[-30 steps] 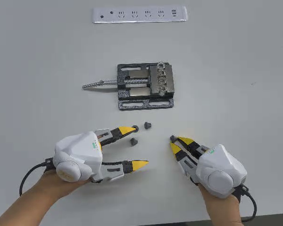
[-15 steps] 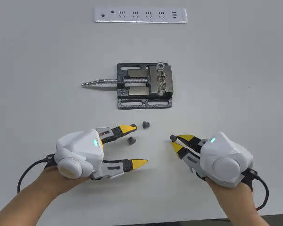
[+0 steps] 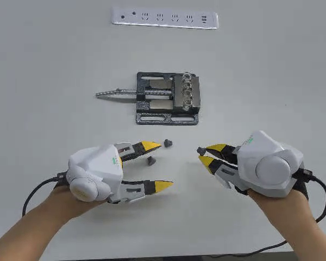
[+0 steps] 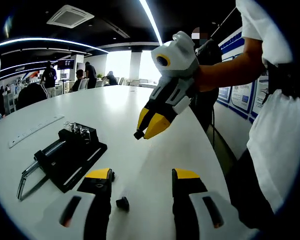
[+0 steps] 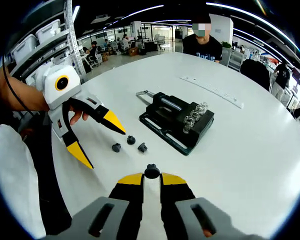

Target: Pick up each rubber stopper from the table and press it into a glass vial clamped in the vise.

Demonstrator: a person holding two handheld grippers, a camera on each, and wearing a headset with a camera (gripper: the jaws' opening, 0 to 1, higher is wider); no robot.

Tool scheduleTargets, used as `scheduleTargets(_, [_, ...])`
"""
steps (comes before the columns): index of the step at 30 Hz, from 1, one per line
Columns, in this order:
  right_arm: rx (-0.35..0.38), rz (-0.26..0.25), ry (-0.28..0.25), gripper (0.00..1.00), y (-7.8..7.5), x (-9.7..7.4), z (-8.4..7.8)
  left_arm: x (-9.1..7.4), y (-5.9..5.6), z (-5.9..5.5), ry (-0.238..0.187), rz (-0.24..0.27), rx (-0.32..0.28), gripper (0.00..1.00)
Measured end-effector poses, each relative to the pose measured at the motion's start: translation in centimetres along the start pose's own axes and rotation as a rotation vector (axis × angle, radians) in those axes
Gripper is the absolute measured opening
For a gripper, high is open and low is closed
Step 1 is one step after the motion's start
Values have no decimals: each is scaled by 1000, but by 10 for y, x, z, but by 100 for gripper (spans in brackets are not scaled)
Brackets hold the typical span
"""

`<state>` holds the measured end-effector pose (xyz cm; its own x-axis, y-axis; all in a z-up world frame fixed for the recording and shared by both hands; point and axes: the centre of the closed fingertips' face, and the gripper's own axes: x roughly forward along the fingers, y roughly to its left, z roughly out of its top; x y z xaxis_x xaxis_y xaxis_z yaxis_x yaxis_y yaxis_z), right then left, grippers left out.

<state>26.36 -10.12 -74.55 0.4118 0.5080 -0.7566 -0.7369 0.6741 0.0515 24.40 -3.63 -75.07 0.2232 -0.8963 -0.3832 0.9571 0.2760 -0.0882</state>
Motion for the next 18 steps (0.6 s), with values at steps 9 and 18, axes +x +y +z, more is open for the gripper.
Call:
scheduleTargets(9, [-71, 42, 69, 12, 3, -1, 7, 13, -5, 8, -25, -24, 21, 46])
scheduleTargets(18, [-104, 72, 154, 12, 1, 11, -7, 21, -6, 7, -31, -38, 22, 45])
